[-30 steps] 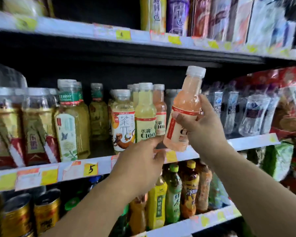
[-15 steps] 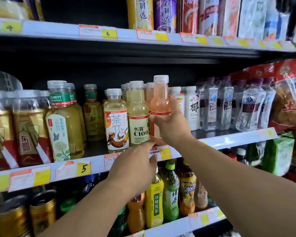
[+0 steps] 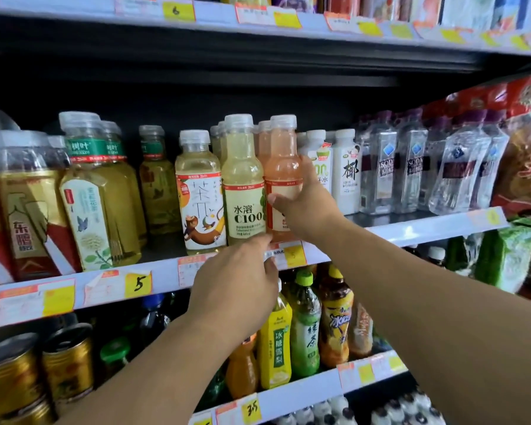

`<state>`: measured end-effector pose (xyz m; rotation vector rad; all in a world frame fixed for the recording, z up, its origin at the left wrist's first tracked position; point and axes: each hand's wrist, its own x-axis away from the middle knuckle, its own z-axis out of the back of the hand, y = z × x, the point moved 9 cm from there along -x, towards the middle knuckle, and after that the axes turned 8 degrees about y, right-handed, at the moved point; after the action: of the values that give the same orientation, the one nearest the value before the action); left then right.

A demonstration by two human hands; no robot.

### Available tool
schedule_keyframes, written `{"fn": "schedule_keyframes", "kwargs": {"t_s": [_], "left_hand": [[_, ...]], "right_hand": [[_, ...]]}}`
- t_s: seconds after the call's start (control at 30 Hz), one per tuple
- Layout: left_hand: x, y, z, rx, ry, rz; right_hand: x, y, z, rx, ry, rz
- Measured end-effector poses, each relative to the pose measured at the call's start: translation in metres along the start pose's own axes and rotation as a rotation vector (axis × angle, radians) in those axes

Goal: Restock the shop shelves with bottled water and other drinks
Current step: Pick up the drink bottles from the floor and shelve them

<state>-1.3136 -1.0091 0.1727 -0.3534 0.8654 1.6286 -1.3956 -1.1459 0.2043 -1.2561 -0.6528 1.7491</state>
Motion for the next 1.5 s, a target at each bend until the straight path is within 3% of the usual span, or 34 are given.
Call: {"fn": "schedule_keyframes", "kwargs": {"t_s": [0.07, 0.17, 0.27, 0.43, 0.57, 0.7, 0.9, 1.5], "left_hand": [[0.007, 0.003, -0.002, 0.029, 0.016, 0.000], [0.024, 0.004, -0.010, 0.166, 0.062, 0.026], [0.053, -0.001, -0.055, 0.185, -0.138, 0.029], [0.138, -0.021, -0.158, -0.049, -0.822, 0.008], [0.194, -0.028, -0.198, -0.129, -1.005, -0.034], [0.228, -0.044, -0.231, -0.062, -1.019, 0.033], [0.258, -0.057, -0.260, 0.040, -0.922, 0.095], [0.278, -0.080, -0.279, 0.074, -0.928, 0.173]], "right_hand": [[0.011, 0.003, 0.004, 0.020, 0.009, 0.014], [0.050, 0.006, 0.025, 0.048, 0.189, 0.154], [0.102, 0.025, 0.038, -0.002, 0.308, 0.303], [0.176, 0.134, 0.000, 0.134, 0.063, 0.188], [0.238, 0.261, -0.041, 0.444, -0.321, -0.090], [0.306, 0.361, -0.066, 0.658, -0.672, -0.338], [0.366, 0.426, -0.086, 0.760, -0.808, -0.416], [0.364, 0.437, -0.100, 0.861, -0.796, -0.308]]}}
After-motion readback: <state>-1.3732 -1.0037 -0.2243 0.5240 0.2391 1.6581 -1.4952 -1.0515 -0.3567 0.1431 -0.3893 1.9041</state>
